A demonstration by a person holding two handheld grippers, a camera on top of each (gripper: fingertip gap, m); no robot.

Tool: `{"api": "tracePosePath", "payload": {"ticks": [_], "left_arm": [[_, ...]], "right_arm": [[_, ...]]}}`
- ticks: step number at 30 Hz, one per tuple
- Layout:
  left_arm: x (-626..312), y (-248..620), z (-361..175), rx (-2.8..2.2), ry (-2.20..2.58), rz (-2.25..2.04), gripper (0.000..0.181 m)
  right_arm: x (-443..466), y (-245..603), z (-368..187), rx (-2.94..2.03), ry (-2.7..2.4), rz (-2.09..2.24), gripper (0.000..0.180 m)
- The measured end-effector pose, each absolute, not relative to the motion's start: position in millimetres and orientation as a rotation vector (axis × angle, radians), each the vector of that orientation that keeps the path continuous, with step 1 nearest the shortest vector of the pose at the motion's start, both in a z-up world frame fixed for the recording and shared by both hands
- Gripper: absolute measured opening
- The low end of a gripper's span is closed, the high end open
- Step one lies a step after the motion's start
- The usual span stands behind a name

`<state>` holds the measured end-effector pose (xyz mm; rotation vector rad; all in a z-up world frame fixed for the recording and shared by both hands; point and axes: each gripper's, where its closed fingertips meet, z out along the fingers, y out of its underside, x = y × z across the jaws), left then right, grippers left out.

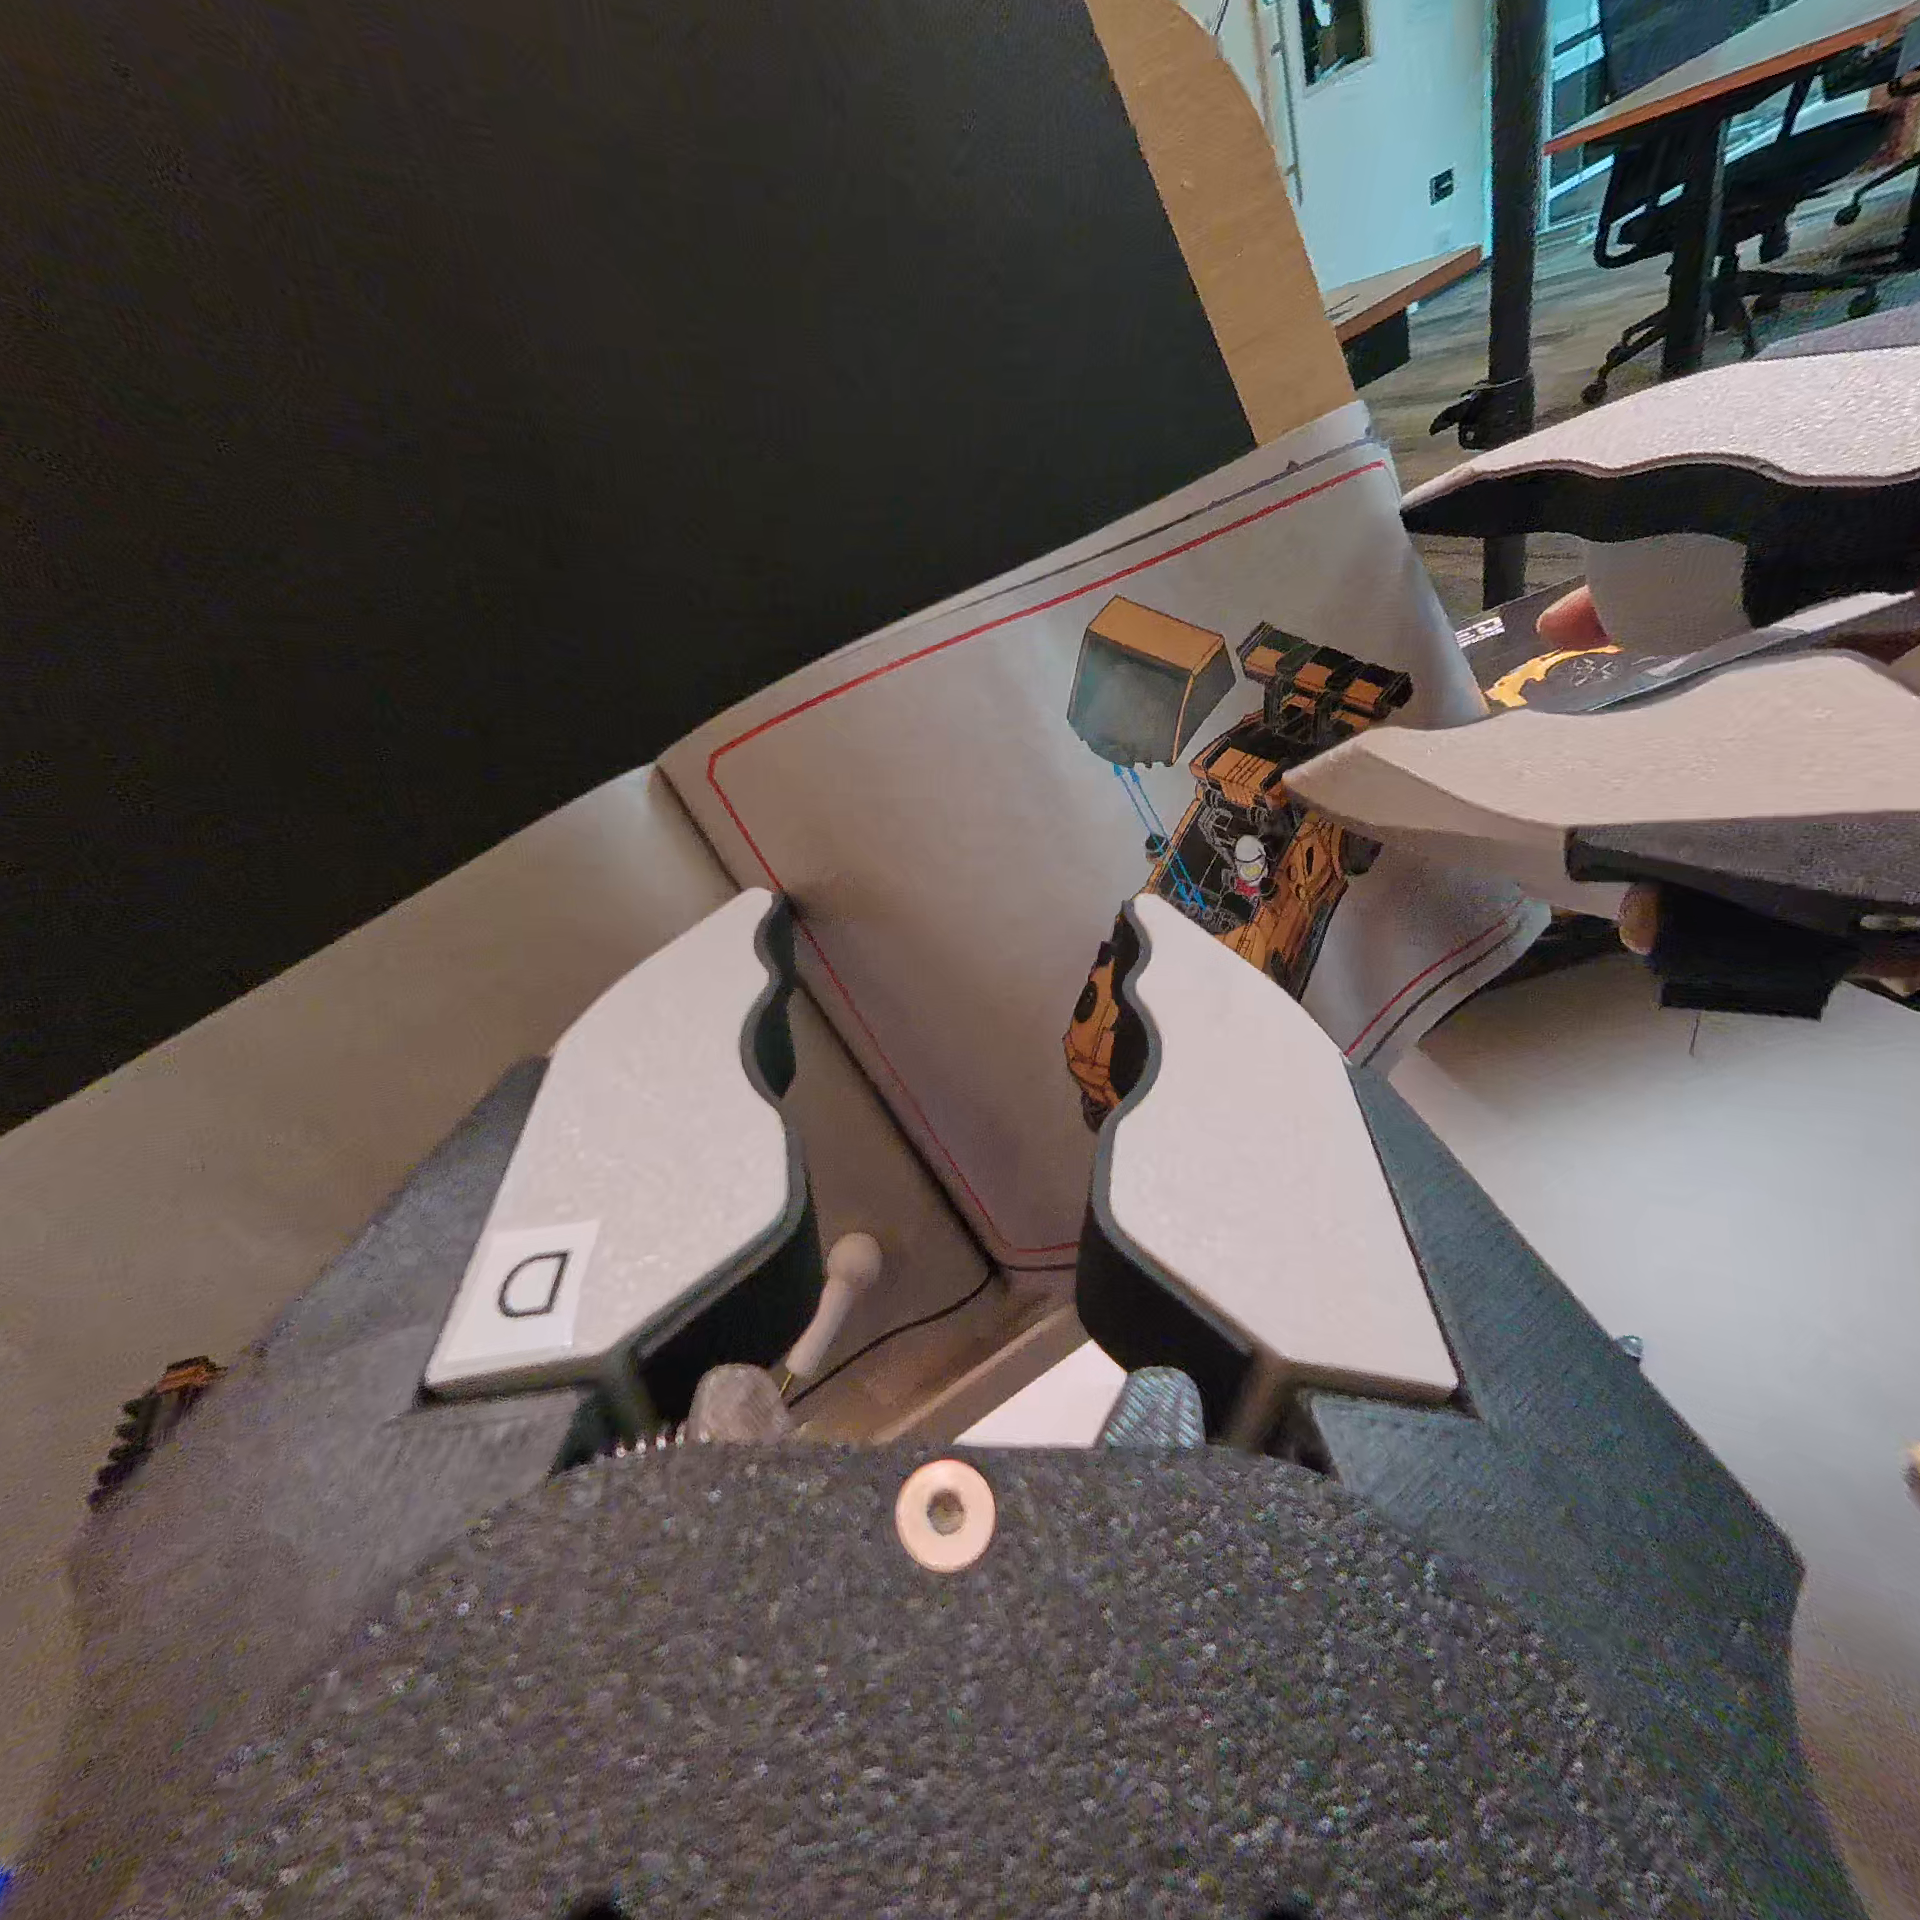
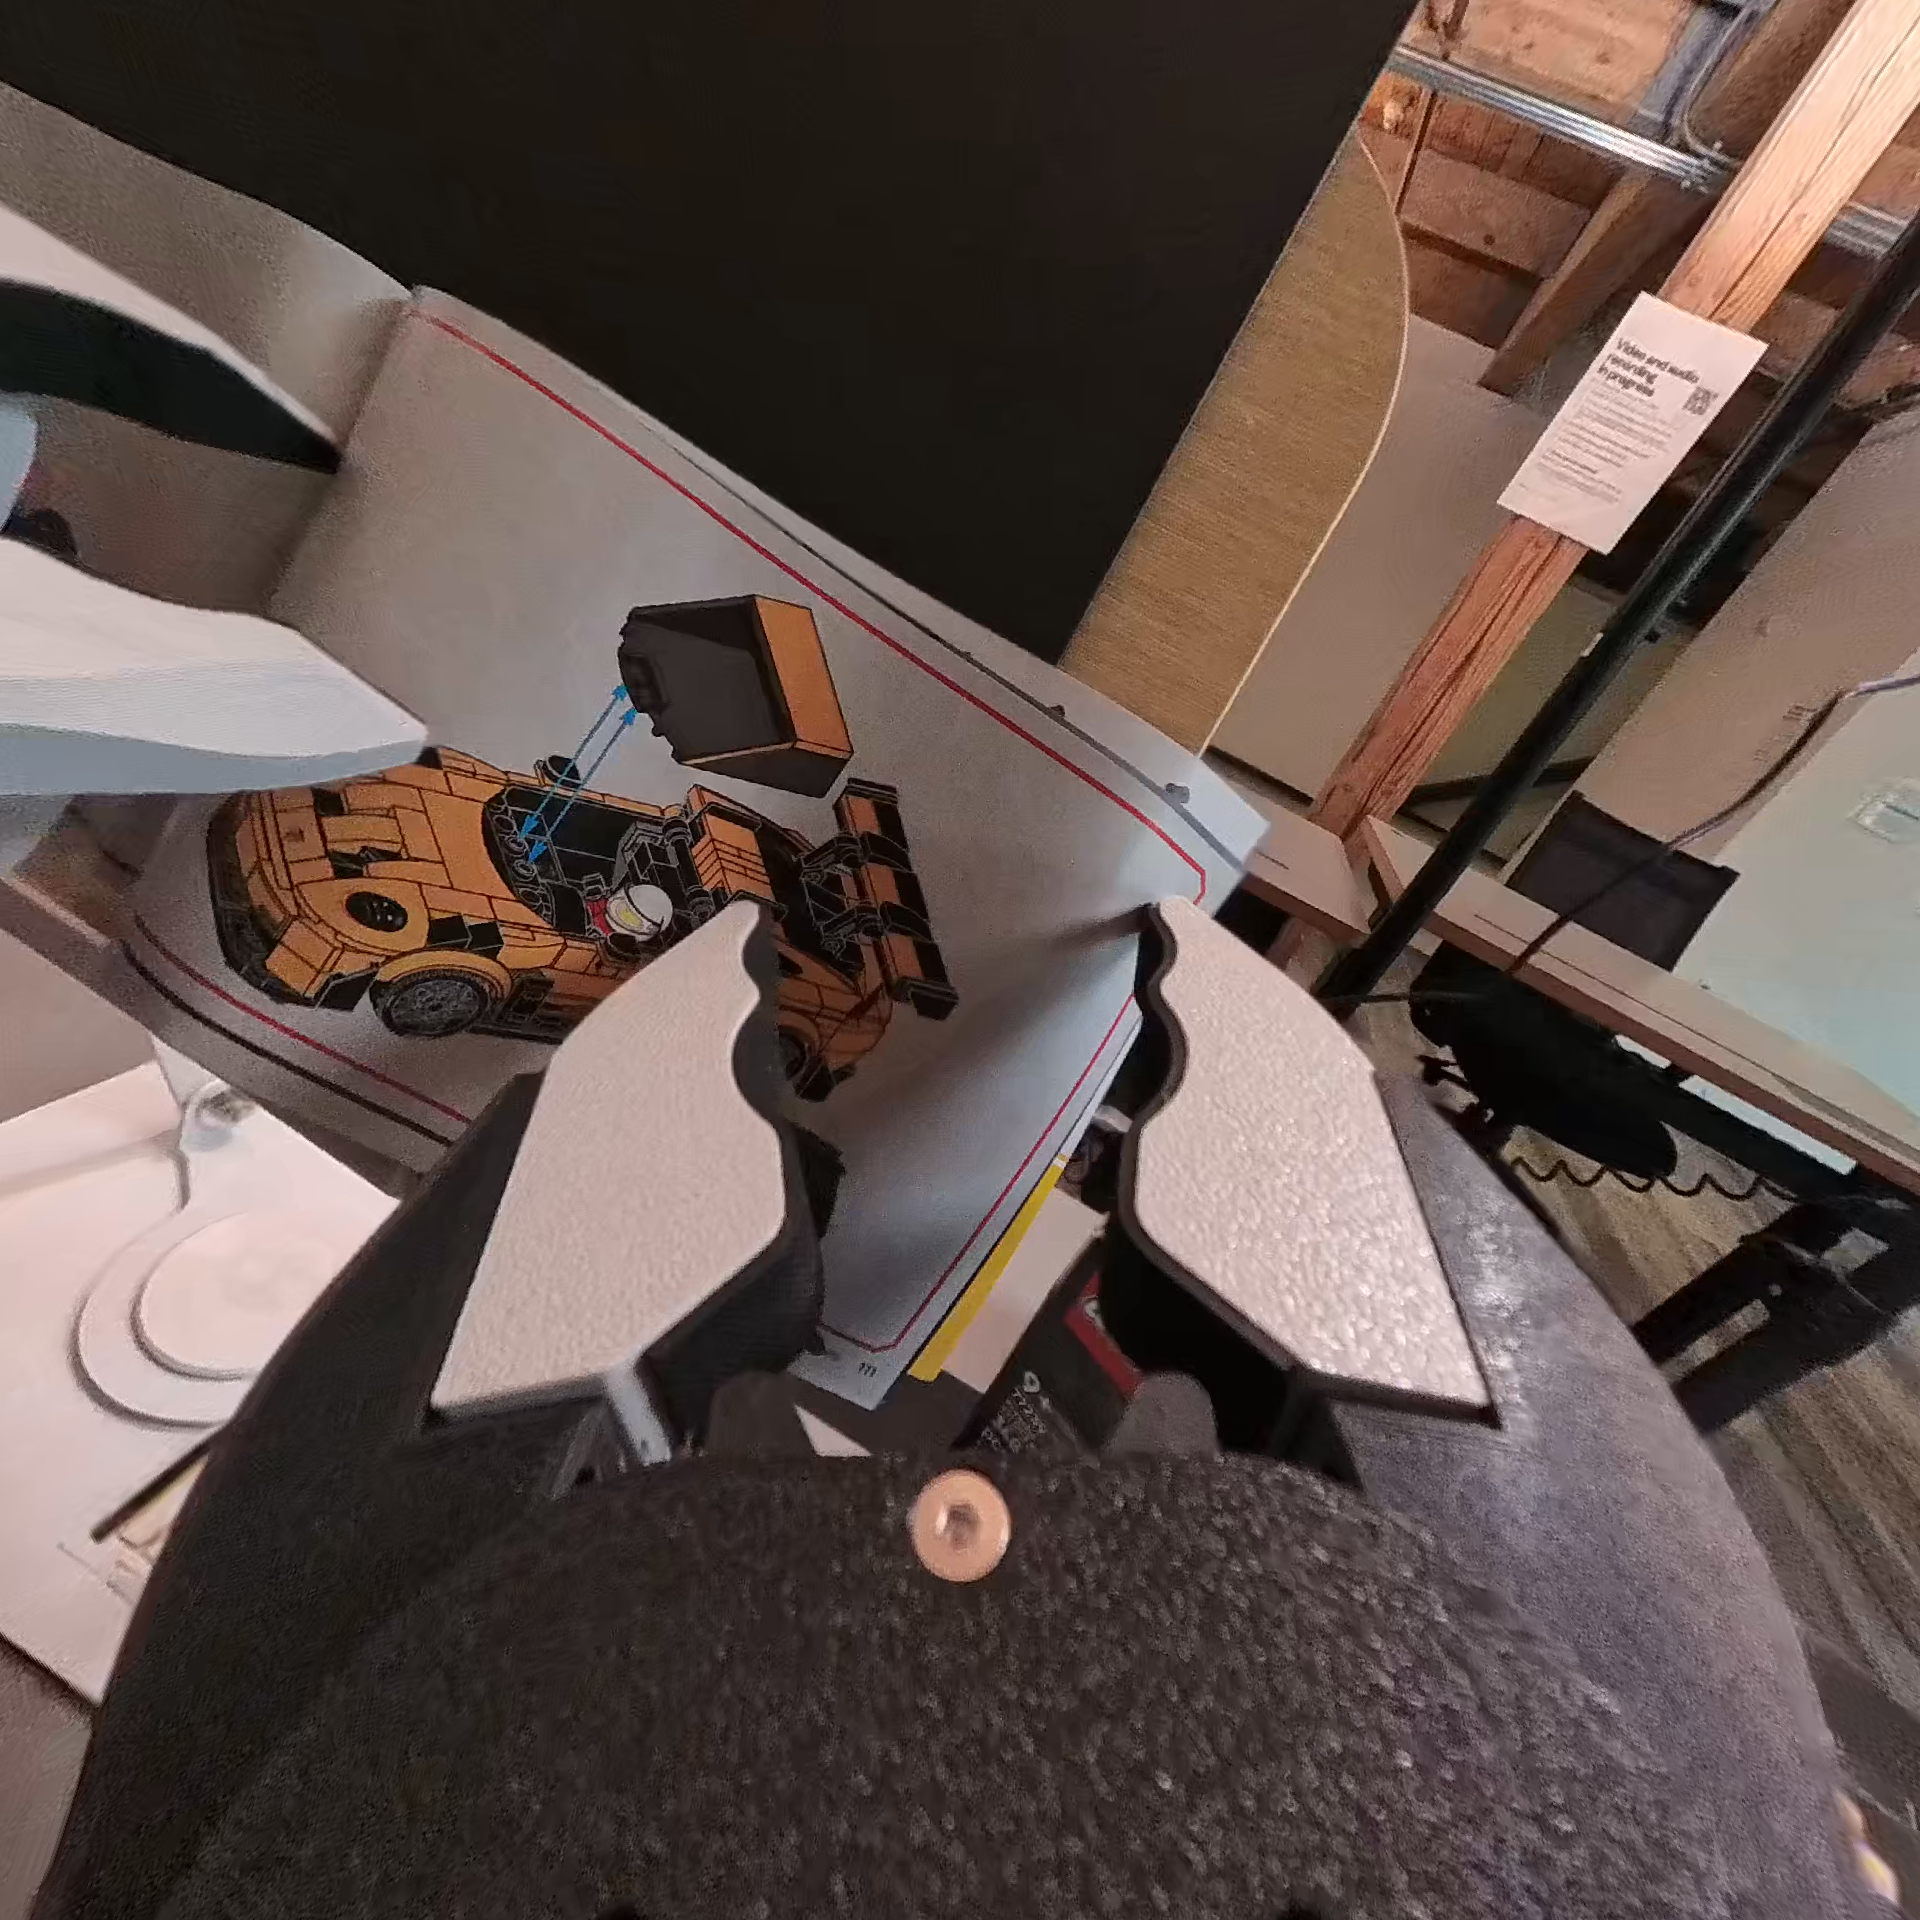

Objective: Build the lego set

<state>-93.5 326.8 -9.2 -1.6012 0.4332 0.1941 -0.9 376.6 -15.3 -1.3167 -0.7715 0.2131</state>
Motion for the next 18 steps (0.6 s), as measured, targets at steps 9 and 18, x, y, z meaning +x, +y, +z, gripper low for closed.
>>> {"api": "tracePosePath", "payload": {"ticks": [9, 18], "left_arm": [[-88, 317, -7, -1.607, 0.456, 0.172, 0.055], [-51, 297, -1, -1.586, 0.539, -0.027, 0.046]], "right_arm": [[10, 372, -5, -1.254, -0.707, 0.119, 0.009], [0, 333, 8, -1.024, -0.756, 0.012, 0.003]]}}
